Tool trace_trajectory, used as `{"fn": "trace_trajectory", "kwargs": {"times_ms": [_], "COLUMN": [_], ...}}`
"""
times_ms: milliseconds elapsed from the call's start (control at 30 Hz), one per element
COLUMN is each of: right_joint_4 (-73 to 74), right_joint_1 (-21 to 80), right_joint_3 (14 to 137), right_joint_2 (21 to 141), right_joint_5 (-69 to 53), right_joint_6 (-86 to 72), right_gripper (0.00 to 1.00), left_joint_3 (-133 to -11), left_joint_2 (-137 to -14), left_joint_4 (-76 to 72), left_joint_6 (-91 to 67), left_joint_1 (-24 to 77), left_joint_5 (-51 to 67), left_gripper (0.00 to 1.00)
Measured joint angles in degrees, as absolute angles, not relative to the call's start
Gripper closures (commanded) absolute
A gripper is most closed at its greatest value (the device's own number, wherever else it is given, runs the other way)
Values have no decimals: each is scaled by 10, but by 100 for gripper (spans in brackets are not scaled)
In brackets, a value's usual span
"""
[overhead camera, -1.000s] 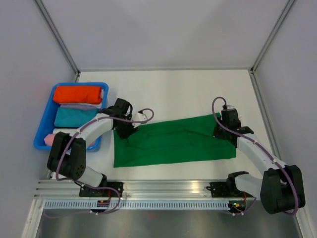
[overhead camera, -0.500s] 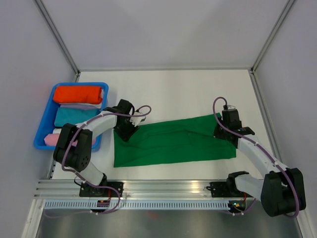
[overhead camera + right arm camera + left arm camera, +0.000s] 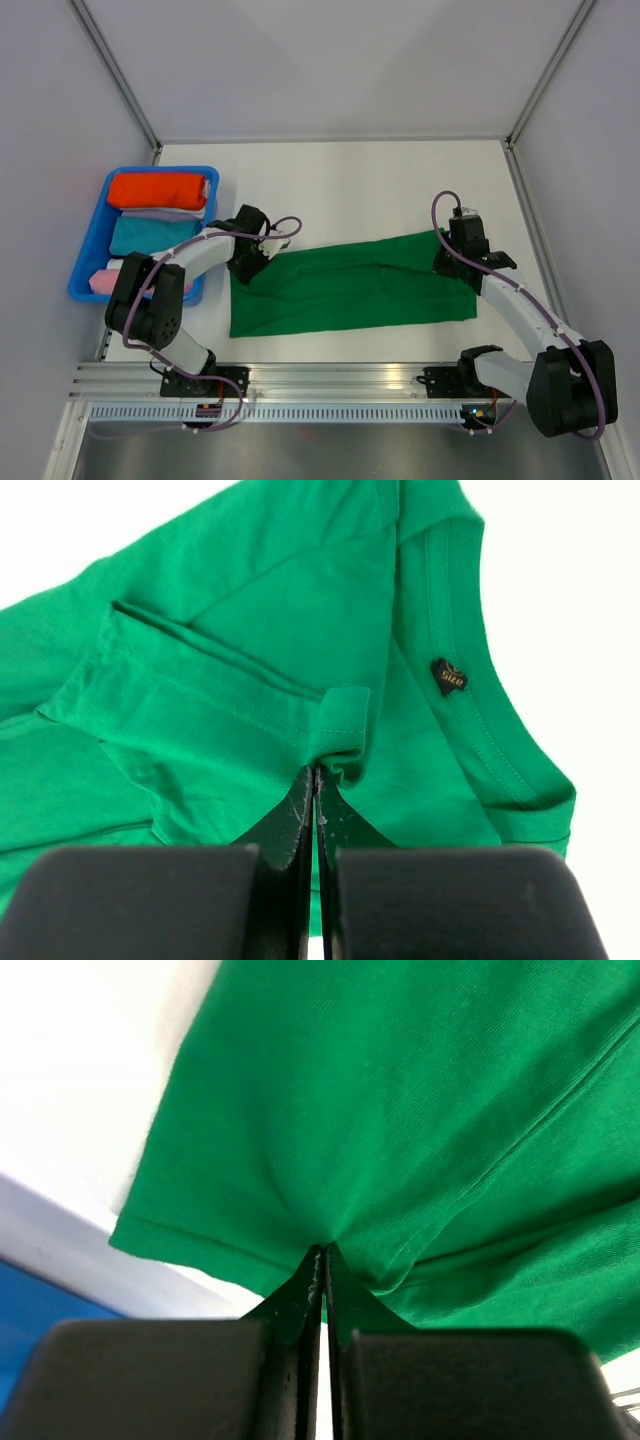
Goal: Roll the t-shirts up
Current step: Fold the tshirt
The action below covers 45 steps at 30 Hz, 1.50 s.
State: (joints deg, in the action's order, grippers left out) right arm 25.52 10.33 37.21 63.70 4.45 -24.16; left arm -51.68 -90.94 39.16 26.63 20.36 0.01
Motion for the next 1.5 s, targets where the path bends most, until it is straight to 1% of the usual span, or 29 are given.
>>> {"fn": "trace_trajectory", "kwargs": {"times_ms": [333, 633, 833, 900, 933, 967, 1000, 1033, 1067, 1133, 1233, 1300, 1400, 1500], "right_joint_4": [310, 365, 374, 372, 371, 371, 372, 374, 375, 371, 353, 332, 293, 254], "right_joint_1": [103, 103, 103, 103, 103, 103, 103, 103, 103, 103, 103, 108, 135, 164], "right_joint_3": [418, 422, 421, 419, 415, 411, 406, 402, 399, 399, 408, 426, 461, 493], "right_joint_2": [616, 601, 610, 633, 645, 655, 659, 656, 649, 623, 585, 586, 643, 742], "right_joint_5": [69, 85, 91, 89, 89, 91, 95, 100, 107, 120, 124, 123, 109, 80], "right_joint_6": [-240, -248, -271, -282, -288, -297, -306, -311, -318, -327, -333, -332, -322, -303], "right_gripper": [100, 100, 99, 79, 63, 42, 39, 37, 36, 36, 38, 40, 40, 39], "left_joint_3": [-517, -517, -505, -496, -493, -490, -488, -485, -483, -477, -469, -467, -467, -467], "left_joint_2": [-855, -831, -828, -829, -829, -829, -829, -829, -829, -828, -827, -825, -824, -824], "left_joint_4": [391, 391, 388, 389, 389, 389, 389, 389, 389, 389, 389, 390, 389, 389], "left_joint_6": [274, 292, 297, 300, 300, 301, 304, 310, 315, 321, 328, 331, 333, 333], "left_joint_1": [182, 170, 168, 168, 168, 168, 168, 168, 168, 168, 167, 167, 167, 167], "left_joint_5": [-27, -43, -44, -40, -39, -35, -29, -24, -13, 3, 23, 29, 31, 30], "left_gripper": [98, 98, 98, 98, 98, 94, 80, 75, 73, 73, 77, 80, 81, 81]}}
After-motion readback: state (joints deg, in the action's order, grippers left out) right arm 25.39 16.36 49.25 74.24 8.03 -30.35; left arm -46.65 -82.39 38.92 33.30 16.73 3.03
